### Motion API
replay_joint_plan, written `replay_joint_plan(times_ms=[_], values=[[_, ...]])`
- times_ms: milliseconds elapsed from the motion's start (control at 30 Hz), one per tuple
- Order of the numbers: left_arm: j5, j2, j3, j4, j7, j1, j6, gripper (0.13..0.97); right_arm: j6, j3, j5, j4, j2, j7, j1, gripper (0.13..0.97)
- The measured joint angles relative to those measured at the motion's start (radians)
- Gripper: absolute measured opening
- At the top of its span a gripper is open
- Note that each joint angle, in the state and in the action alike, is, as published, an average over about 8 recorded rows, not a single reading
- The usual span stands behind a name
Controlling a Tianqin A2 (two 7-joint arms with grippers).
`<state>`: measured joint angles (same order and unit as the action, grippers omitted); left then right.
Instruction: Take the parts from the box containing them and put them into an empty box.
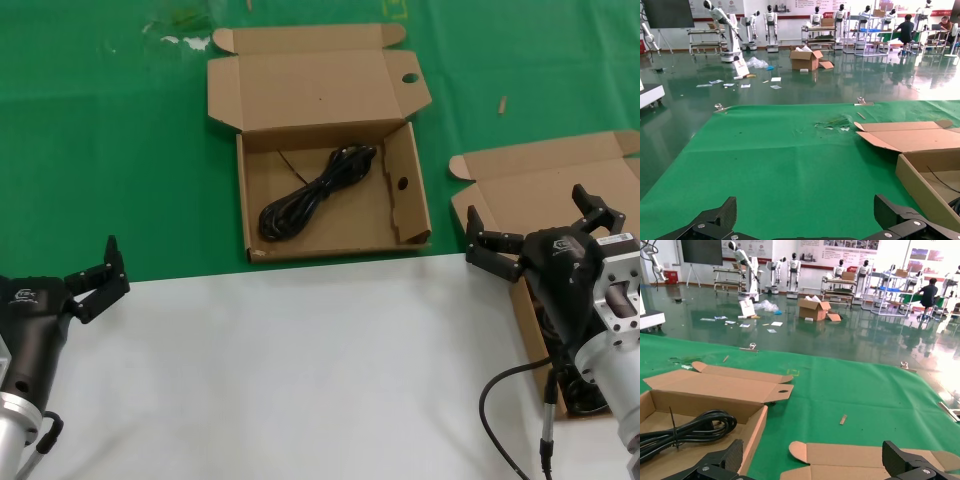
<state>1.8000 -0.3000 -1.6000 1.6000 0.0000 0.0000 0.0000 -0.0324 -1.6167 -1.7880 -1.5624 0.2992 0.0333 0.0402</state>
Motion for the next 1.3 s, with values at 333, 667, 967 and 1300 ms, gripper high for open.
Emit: replay_joint_plan(times_ms=[333, 667, 967, 1300], values=[[0.0, 0.0, 0.0, 0.0, 0.0, 0.0, 0.0, 0.966, 0.0, 0.0, 0.0, 0.0, 0.0, 0.0, 0.0, 0.966], [0.0, 0.0, 0.0, 0.0, 0.0, 0.0, 0.0, 0.966, 0.0, 0.0, 0.0, 0.0, 0.0, 0.0, 0.0, 0.966], [0.0, 0.0, 0.0, 0.0, 0.0, 0.0, 0.0, 0.966, 0.0, 0.0, 0.0, 0.0, 0.0, 0.0, 0.0, 0.966], [0.0, 0.0, 0.0, 0.0, 0.0, 0.0, 0.0, 0.966, 0.0, 0.0, 0.0, 0.0, 0.0, 0.0, 0.0, 0.966]])
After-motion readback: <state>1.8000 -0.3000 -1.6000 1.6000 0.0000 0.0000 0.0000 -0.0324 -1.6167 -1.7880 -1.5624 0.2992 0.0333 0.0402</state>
